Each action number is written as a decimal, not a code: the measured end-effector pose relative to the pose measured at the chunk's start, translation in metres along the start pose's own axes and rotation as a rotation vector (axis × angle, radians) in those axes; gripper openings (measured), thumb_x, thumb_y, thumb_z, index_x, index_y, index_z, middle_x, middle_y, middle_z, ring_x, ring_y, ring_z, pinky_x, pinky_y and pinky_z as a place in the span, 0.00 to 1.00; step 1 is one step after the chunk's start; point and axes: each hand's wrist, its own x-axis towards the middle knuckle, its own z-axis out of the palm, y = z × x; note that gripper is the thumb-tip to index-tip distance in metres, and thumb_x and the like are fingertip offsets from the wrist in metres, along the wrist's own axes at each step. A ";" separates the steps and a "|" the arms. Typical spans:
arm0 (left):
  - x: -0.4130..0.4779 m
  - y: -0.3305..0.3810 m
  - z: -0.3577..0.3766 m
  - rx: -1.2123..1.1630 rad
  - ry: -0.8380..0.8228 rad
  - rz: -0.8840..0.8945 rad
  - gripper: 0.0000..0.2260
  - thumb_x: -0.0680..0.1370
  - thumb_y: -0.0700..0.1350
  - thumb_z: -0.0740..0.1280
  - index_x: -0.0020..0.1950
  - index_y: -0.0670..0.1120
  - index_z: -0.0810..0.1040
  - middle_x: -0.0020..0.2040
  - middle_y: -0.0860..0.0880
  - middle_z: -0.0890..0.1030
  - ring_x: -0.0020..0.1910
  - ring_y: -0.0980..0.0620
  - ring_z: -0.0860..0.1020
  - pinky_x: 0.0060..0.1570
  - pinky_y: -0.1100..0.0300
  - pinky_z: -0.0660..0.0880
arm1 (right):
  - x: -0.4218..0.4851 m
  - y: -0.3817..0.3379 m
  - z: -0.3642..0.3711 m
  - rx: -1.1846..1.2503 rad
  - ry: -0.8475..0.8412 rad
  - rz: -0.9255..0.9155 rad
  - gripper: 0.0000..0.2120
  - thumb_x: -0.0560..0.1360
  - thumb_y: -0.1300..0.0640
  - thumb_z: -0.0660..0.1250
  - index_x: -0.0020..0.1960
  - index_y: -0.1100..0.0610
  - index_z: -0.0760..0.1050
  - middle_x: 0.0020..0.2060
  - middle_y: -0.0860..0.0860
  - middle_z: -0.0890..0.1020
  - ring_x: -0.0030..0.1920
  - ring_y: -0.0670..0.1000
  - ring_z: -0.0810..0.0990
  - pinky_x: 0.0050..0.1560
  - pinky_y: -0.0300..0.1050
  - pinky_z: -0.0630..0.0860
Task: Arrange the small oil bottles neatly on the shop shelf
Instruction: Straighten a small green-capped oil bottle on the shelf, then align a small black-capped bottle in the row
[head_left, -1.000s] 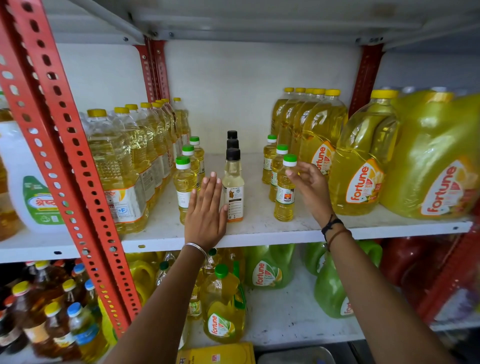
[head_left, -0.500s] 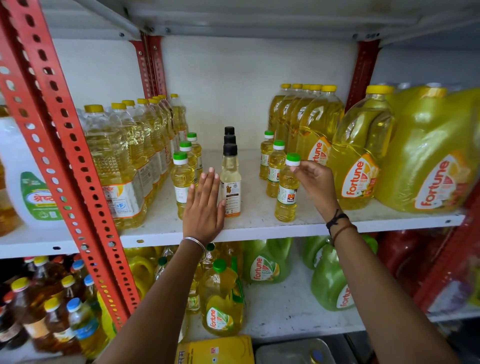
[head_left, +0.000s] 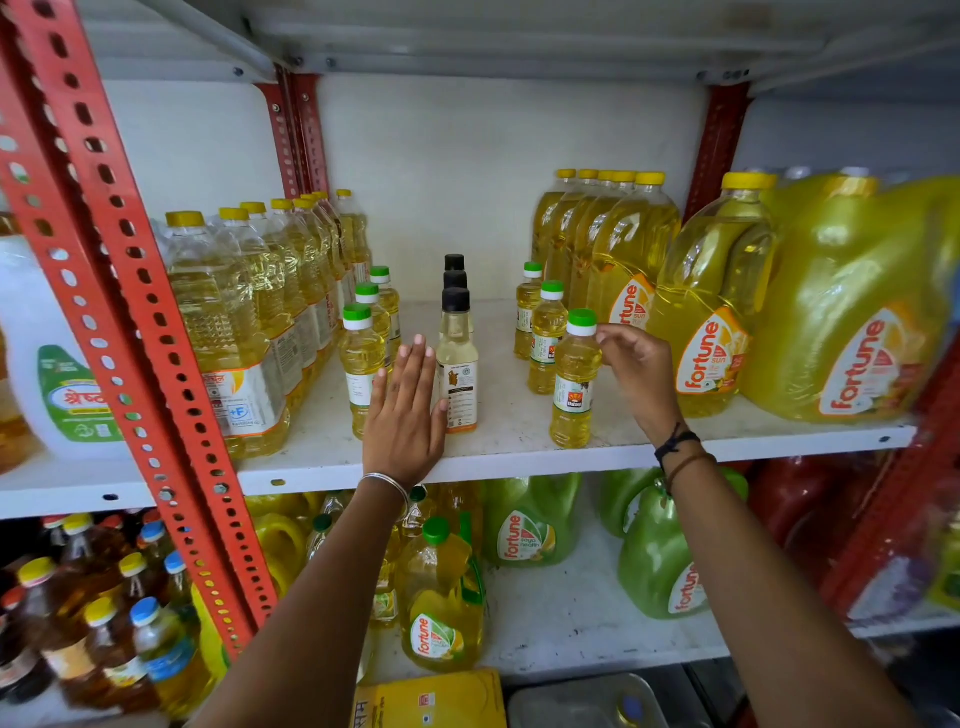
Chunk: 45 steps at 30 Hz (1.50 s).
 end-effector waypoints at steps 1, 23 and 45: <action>0.000 0.000 0.000 0.001 0.000 0.000 0.27 0.81 0.50 0.50 0.77 0.39 0.51 0.77 0.45 0.51 0.77 0.51 0.46 0.74 0.52 0.42 | -0.001 0.001 0.000 0.007 0.005 0.017 0.08 0.77 0.62 0.63 0.51 0.55 0.80 0.44 0.48 0.83 0.45 0.40 0.81 0.54 0.49 0.79; 0.000 0.001 0.000 -0.010 -0.027 -0.011 0.27 0.81 0.50 0.50 0.77 0.40 0.52 0.78 0.46 0.51 0.77 0.51 0.46 0.74 0.52 0.42 | -0.016 -0.003 0.010 -0.086 -0.026 0.086 0.20 0.70 0.53 0.73 0.61 0.56 0.74 0.59 0.51 0.78 0.58 0.53 0.78 0.53 0.40 0.76; -0.014 -0.054 -0.020 0.021 0.002 0.002 0.27 0.80 0.50 0.52 0.78 0.42 0.53 0.78 0.48 0.51 0.77 0.52 0.44 0.74 0.53 0.38 | -0.006 -0.035 0.132 -0.058 -0.312 0.169 0.23 0.76 0.58 0.66 0.69 0.60 0.67 0.66 0.58 0.75 0.66 0.54 0.74 0.69 0.52 0.69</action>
